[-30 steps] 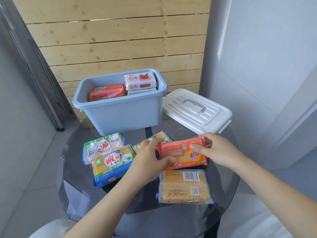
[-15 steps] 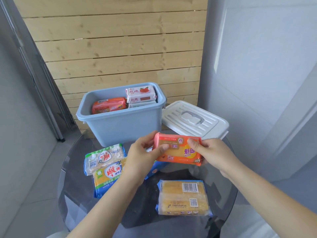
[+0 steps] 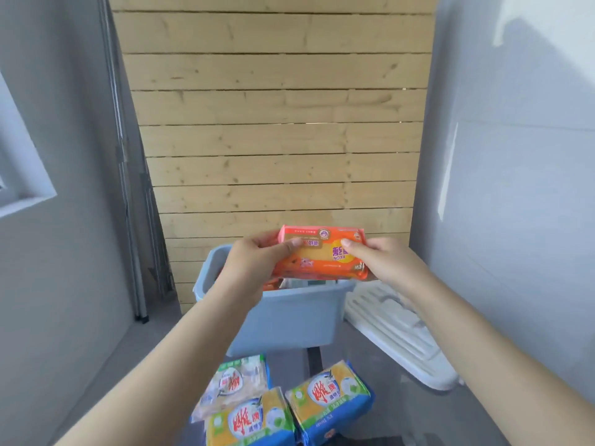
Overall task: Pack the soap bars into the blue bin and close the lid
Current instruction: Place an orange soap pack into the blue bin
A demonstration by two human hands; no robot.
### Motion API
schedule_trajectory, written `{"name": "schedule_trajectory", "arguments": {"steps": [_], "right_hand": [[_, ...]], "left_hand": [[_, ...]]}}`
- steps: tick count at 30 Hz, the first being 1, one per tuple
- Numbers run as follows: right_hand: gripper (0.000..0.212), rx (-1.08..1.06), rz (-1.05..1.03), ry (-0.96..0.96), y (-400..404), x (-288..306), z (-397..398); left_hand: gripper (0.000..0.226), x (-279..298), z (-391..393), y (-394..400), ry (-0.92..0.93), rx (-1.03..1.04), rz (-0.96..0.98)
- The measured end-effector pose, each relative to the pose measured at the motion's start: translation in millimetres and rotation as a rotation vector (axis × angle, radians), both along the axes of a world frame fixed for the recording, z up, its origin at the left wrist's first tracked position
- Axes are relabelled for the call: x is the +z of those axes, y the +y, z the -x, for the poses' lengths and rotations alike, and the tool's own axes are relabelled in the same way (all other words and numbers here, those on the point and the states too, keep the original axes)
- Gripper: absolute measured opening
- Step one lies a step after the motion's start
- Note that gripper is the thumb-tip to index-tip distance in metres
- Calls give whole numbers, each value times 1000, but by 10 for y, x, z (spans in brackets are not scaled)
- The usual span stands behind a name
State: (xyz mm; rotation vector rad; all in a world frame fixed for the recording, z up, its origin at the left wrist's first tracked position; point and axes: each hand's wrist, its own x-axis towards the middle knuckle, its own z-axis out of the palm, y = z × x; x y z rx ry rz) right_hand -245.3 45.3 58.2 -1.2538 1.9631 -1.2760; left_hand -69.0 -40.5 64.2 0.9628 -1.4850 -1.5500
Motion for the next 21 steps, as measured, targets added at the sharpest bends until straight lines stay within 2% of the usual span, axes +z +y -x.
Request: {"name": "schedule_trajectory", "arguments": {"steps": [4,9,11,14,18,21], "right_hand": [[31,27,-56,34,-489,132,81],[34,57,-392,183,-877,-77,172],[34,81,-463,246,-964,-179,187],[35,103,-509,428,-1070,-218,209],[44,165,-646,682,-1201,-270,157],[48,135,-668,834,-1275,-280,161]], "left_hand": [[31,89,103,-451,-60,-23,-137],[24,-260,192,-838,-156,-98,-389],[23,-406,211,-919,-195,-135,-451],[19,-532,262,-1024,-261,-188,-469],[18,-658,329,-1102,-382,-160,-415],[28,-720,368,-1162,-470,-147,-361]]}}
